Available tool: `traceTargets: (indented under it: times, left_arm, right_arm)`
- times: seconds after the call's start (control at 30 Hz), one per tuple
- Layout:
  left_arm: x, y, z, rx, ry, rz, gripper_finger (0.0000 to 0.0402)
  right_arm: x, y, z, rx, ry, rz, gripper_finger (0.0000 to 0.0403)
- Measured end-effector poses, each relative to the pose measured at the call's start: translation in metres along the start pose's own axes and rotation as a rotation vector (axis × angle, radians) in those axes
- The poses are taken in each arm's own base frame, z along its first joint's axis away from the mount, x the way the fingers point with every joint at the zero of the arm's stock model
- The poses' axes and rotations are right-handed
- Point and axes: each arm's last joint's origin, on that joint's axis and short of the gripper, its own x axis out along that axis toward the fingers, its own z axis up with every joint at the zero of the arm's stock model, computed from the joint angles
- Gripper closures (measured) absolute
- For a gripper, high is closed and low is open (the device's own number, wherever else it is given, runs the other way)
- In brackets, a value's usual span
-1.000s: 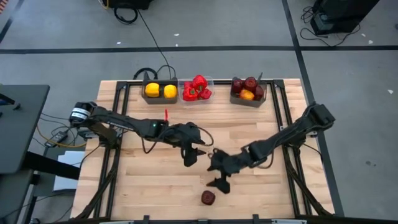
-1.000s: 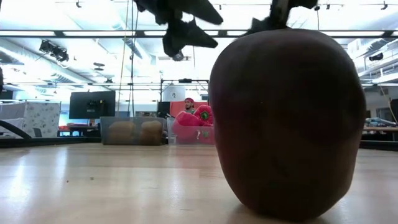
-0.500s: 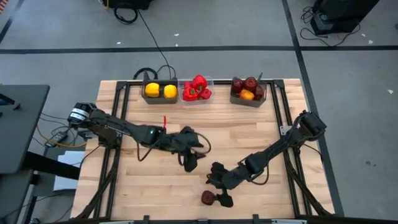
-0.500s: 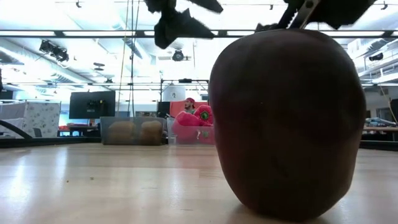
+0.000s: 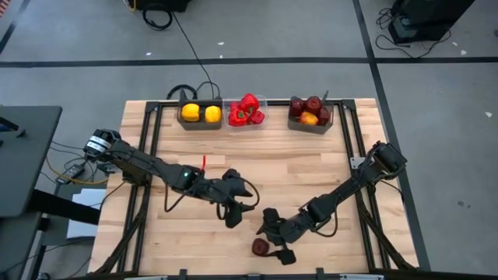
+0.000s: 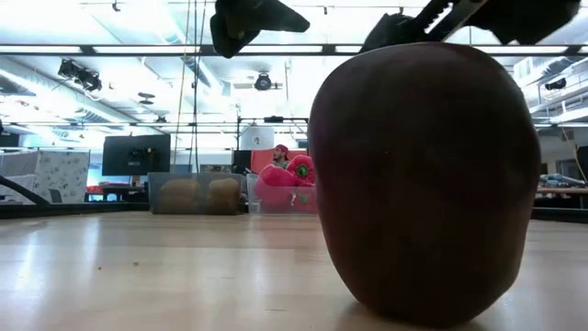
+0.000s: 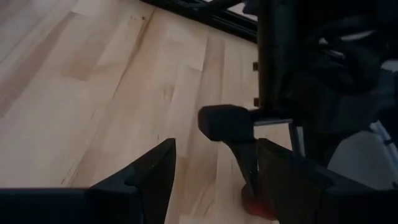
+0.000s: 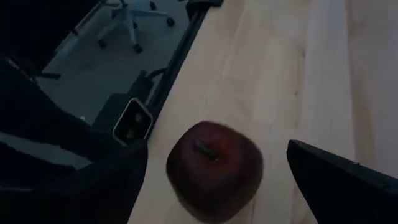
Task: Sort produce into baskets
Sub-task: Put the red apple into the right black bin
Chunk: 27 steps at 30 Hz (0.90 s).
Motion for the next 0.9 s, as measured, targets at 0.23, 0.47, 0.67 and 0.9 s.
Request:
traceTargets:
  times: [0.23,0.47,0.67,0.9]
  left_arm:
    - [0.000,-0.001,0.003,-0.053,-0.027,-0.017,0.0172]
    - [0.000,0.000,0.006,-0.121,-0.058,0.003,0.0173]
    - [0.001,-0.001,0.005,-0.192,-0.061,-0.008,0.0189]
    - [0.001,0.000,0.007,-0.207,-0.101,0.028,0.0198]
  right_arm:
    - [0.000,0.002,-0.003,0.008,0.016,-0.008,0.0009]
    - [0.008,0.002,-0.011,0.040,0.038,-0.021,0.0009]
    - [0.016,0.004,-0.018,0.021,0.035,-0.020,0.0009]
    - [0.016,0.003,-0.017,-0.008,0.042,0.000,0.0044]
